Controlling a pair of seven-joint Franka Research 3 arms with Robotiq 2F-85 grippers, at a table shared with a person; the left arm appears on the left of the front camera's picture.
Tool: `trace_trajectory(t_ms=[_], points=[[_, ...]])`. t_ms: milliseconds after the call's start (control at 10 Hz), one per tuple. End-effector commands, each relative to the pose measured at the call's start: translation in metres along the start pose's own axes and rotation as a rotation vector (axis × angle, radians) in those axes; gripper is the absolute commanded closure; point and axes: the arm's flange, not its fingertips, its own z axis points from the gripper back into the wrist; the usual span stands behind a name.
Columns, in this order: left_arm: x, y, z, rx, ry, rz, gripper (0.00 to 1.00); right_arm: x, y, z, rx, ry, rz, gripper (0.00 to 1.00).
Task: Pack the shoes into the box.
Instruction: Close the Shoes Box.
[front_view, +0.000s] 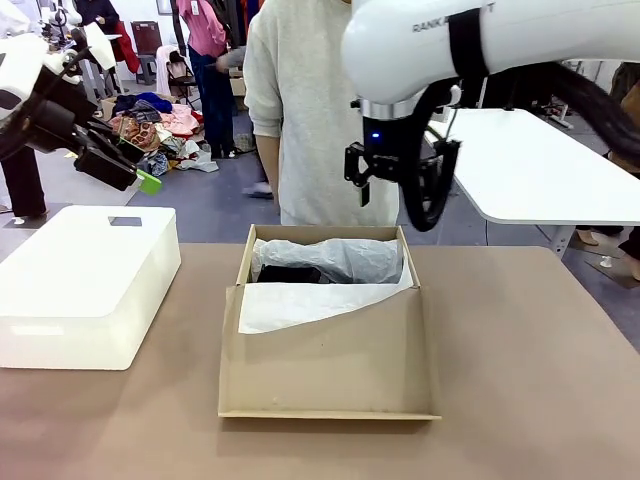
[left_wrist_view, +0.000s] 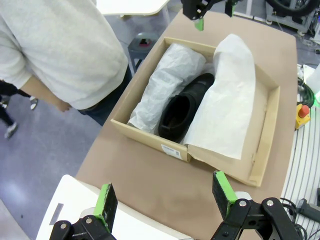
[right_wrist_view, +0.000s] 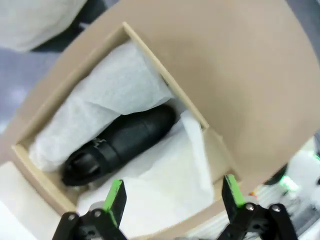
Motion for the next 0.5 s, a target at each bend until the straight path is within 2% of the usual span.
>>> trace_trajectory(t_ms=[0, 200, 400], points=[[-0.001, 0.001, 0.000, -0.014, -0.016, -0.012, 0.00, 0.015, -0.032, -0.006, 0.049, -0.007, 0.217, 0.00], [-0.001, 0.001, 0.000, -0.014, -0.016, -0.012, 0.00, 0.019, -0.039, -0.014, 0.073, 0.013, 0.367, 0.00], [-0.001, 0.001, 0.000, -0.014, -0.016, -0.012, 0.00, 0.019, -0.027, -0.006, 0.026, -0.015, 0.305, 0.00]])
